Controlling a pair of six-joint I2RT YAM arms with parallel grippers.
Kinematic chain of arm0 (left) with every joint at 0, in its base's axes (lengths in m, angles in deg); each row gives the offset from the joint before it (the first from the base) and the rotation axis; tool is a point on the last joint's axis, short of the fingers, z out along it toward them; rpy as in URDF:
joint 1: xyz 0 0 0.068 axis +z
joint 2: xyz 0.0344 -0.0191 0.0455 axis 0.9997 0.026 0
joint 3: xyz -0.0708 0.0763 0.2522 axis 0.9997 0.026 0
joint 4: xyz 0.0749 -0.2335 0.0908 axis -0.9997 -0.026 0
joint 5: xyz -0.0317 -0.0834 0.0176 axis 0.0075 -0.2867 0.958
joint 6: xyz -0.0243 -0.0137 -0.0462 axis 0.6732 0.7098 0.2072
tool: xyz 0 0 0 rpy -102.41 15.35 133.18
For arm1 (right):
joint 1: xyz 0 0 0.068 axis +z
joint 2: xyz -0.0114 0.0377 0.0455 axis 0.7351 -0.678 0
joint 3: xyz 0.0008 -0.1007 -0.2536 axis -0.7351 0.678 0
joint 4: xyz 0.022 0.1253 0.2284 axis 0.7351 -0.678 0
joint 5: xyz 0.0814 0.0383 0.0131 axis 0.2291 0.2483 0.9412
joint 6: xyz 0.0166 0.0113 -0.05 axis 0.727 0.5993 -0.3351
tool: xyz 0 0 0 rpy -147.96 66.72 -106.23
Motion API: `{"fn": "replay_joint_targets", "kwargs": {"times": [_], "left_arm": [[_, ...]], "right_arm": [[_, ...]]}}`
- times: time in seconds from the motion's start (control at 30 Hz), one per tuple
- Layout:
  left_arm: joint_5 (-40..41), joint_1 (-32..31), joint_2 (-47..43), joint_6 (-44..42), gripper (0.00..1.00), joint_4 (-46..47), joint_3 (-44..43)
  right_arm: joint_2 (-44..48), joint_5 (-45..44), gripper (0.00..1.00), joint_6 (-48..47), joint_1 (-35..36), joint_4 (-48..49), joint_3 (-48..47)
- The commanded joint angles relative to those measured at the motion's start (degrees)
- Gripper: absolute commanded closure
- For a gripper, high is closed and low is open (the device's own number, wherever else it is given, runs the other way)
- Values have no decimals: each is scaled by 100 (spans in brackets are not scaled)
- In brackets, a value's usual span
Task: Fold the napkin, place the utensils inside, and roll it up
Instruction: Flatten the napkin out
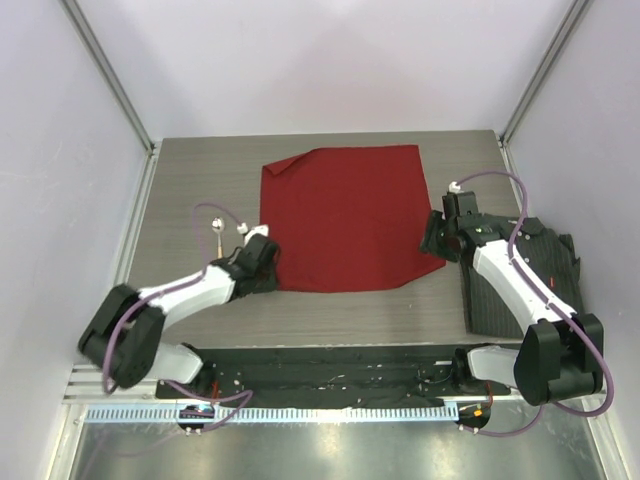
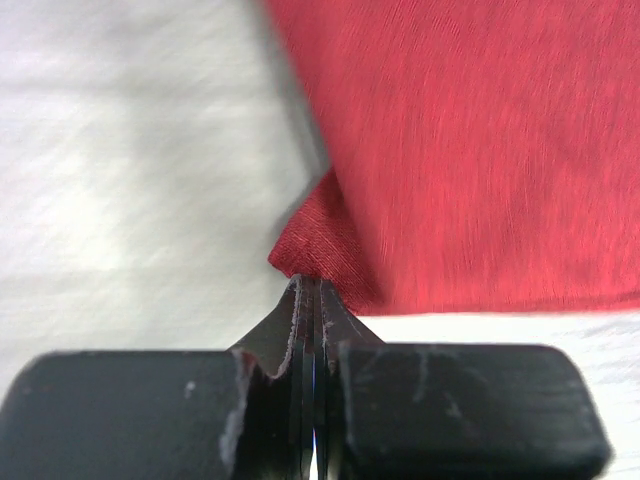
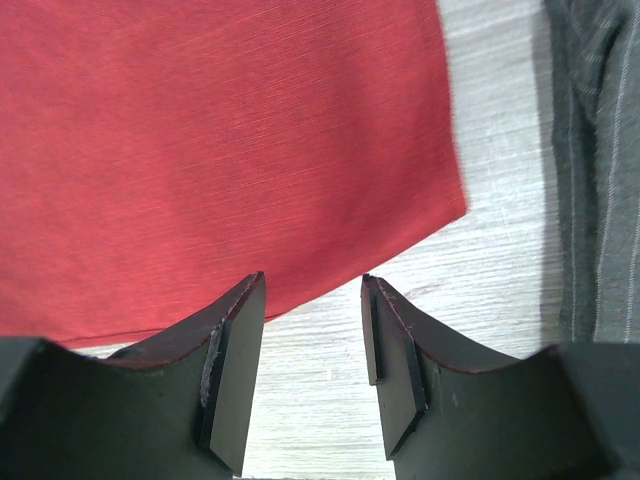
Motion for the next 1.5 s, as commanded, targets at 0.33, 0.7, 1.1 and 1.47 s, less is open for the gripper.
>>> {"fn": "replay_joint_targets", "kwargs": {"times": [0.33, 0.7, 1.1, 1.47], "left_arm": [[1244, -17, -3030, 810, 89, -1551, 941], [824, -26, -2753, 407, 17, -894, 318], [-232, -26, -406, 125, 15, 1437, -140], [-197, -8, -79, 169, 14, 1938, 413]], "right_arm": [[139, -110, 49, 110, 8, 311, 690], [-18, -760, 34, 172, 0, 670, 814], [-696, -727, 26, -214, -36, 1716, 735], [-1056, -330, 24, -338, -27, 1709, 726]]}}
